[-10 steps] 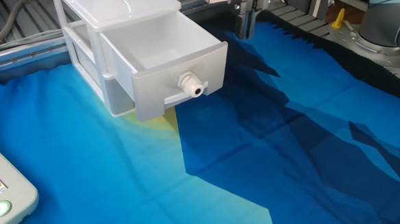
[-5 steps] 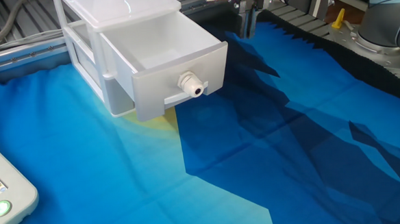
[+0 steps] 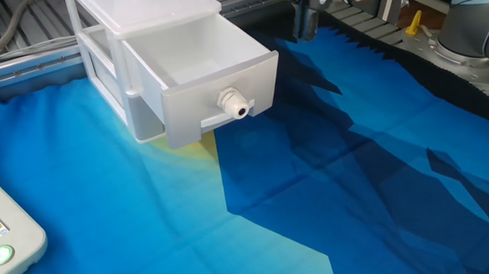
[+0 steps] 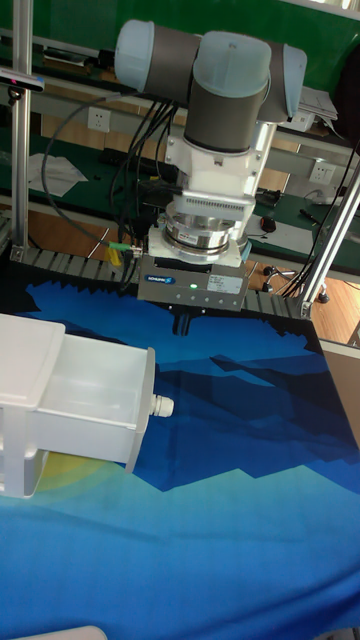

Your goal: Grasp the handle and close the drawer

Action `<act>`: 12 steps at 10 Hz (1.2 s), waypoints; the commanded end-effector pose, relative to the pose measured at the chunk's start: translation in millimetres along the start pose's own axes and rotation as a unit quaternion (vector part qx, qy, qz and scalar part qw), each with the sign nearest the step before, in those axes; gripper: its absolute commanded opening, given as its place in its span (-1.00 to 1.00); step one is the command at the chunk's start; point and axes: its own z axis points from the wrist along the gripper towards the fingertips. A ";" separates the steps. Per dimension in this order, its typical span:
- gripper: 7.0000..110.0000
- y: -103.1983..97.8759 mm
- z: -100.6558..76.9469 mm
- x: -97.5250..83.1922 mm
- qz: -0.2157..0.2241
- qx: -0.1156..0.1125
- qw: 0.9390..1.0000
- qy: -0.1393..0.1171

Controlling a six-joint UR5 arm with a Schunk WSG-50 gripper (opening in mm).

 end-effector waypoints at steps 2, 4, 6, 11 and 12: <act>-1.00 12.3 -3.0 -4.2 0.099 -0.023 0.995 -0.005; -1.00 6.3 -2.1 -4.2 0.100 -0.012 0.995 -0.006; -1.00 7.3 -2.9 -12.1 0.111 -0.019 0.993 -0.021; -1.00 75.0 -16.3 -15.5 0.181 -0.154 0.971 -0.004; -1.00 68.2 -17.0 -17.1 0.178 -0.133 0.975 -0.010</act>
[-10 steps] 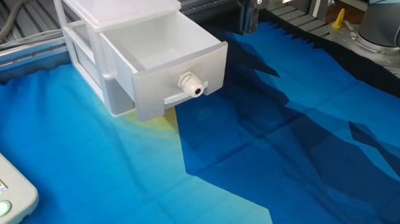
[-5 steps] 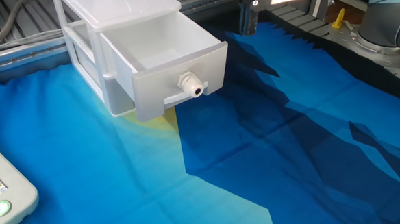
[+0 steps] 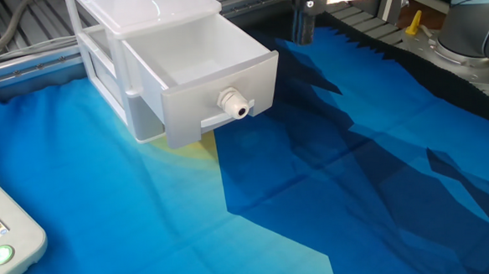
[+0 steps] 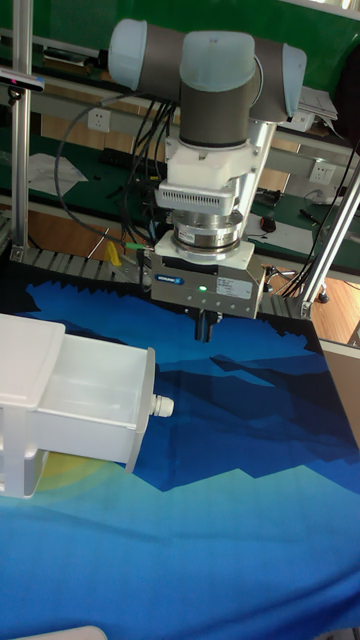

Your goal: Grasp the handle and close the drawer

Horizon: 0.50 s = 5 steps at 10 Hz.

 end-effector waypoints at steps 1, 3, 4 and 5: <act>-1.00 5.1 -8.9 -6.0 0.018 0.002 1.000 -0.012; -1.00 3.6 -9.0 -6.9 0.025 0.008 1.000 -0.015; -1.00 3.4 -9.0 -7.0 0.031 0.008 0.999 -0.016; -1.00 1.2 -8.9 -8.1 0.032 0.012 0.999 -0.018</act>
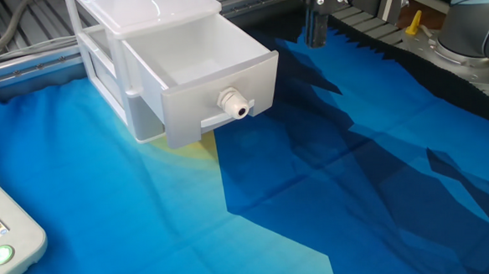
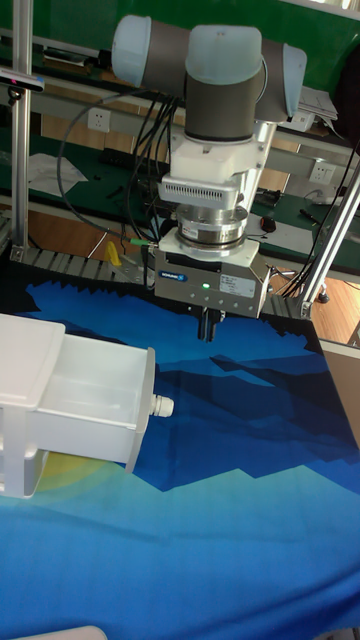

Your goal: Grasp the handle and close the drawer

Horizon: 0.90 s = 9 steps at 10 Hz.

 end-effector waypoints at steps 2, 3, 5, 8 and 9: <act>-1.00 -18.9 -3.3 -7.6 0.014 0.037 0.999 -0.015; -1.00 -18.2 -3.7 -8.0 0.050 0.034 0.998 -0.017; -1.00 -12.4 -7.6 -2.6 0.101 0.023 0.995 -0.010; -1.00 -6.2 -12.5 6.9 0.170 0.014 0.985 0.007; -1.00 -14.1 -14.0 9.1 0.170 0.025 0.985 0.011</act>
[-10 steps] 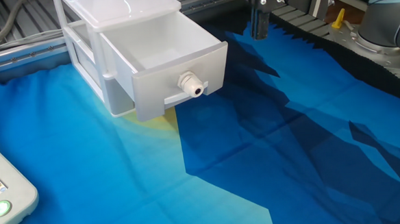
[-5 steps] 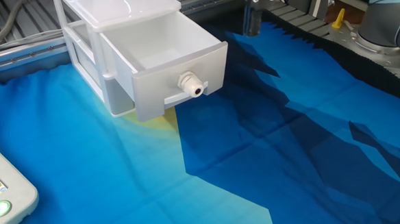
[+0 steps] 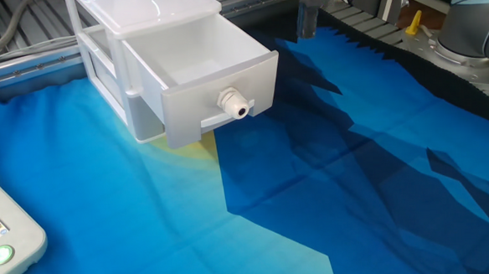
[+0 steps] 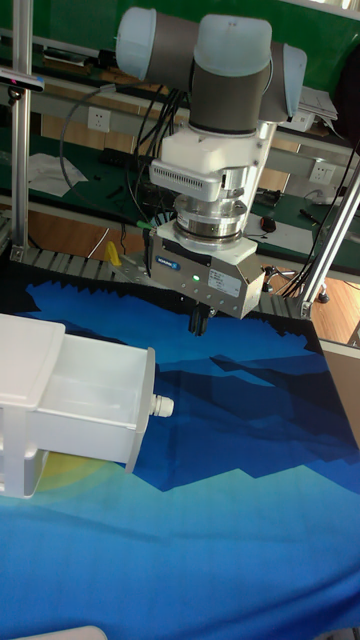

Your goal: Grasp the handle and close the drawer

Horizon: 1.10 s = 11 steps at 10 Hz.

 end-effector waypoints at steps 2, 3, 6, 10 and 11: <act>-1.00 -6.3 -4.4 3.3 0.034 0.004 0.999 0.009; -1.00 -8.2 -3.6 1.4 0.033 0.007 0.999 0.006; -1.00 -7.6 -3.4 0.5 0.034 0.007 0.999 0.003; -1.00 -17.9 -2.4 -3.4 0.021 0.023 1.000 -0.003; -1.00 -15.6 -2.5 -1.6 0.030 0.019 0.999 0.000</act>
